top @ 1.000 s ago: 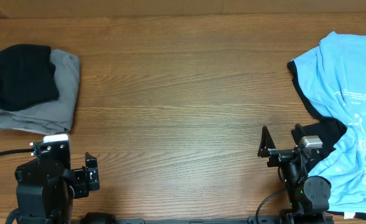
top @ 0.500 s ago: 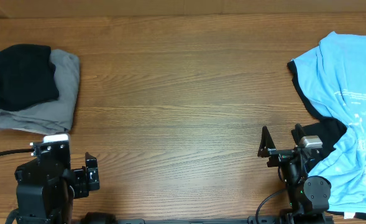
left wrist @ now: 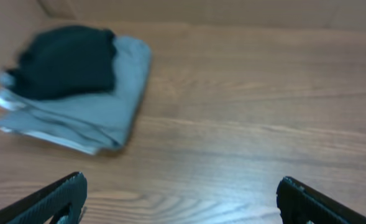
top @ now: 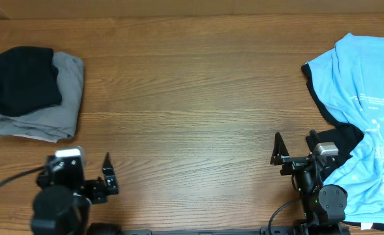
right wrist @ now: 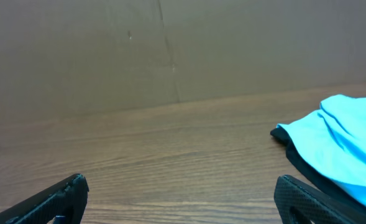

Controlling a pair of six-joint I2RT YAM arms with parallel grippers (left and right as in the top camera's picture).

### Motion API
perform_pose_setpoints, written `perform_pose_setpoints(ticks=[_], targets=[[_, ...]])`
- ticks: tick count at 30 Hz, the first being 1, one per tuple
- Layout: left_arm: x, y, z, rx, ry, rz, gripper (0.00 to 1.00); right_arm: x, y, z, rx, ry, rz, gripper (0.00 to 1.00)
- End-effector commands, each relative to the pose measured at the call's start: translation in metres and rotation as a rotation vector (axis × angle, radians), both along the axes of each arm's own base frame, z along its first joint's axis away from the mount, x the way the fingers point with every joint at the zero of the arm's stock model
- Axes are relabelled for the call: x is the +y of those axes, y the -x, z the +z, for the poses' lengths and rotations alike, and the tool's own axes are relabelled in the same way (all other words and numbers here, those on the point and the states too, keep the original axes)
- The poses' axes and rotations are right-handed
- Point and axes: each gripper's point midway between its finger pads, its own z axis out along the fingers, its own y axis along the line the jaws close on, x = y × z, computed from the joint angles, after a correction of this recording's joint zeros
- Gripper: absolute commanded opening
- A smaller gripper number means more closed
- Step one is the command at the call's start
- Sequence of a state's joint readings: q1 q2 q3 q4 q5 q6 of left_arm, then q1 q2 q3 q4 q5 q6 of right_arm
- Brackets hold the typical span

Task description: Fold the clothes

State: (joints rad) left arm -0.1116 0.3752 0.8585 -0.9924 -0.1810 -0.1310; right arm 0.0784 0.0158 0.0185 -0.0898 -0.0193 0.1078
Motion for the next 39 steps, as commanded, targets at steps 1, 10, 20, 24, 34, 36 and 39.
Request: perform_pose_setpoints(ticks=[1,10,20,24,34,36,39], targets=[[-0.012,-0.011,-0.043,-0.066,0.118,-0.011,1.00,-0.001,0.000,-0.002,-0.004,0.003,-0.005,1.00],[-0.019,-0.062,-0.077,-0.446,0.180,-0.034,1.00,-0.001,0.000,-0.002,-0.004,0.003,-0.005,1.00],[-0.018,-0.068,-0.099,-0.445,0.181,-0.027,1.00,-0.001,0.000,-0.002,-0.004,0.003,-0.005,1.00],[-0.018,-0.068,-0.100,-0.444,0.181,-0.027,1.00,-0.001,0.000,-0.002,-0.004,0.003,-0.005,1.00],[-0.018,-0.068,-0.100,-0.444,0.181,-0.027,1.00,-0.001,0.000,-0.002,-0.004,0.003,-0.005,1.00],[-0.018,-0.068,-0.100,-0.444,0.181,-0.027,1.00,-0.001,0.000,-0.002,-0.004,0.003,-0.005,1.00],[-0.018,-0.068,-0.100,-0.444,0.181,-0.027,1.00,-0.001,0.000,-0.002,-0.004,0.003,-0.005,1.00]])
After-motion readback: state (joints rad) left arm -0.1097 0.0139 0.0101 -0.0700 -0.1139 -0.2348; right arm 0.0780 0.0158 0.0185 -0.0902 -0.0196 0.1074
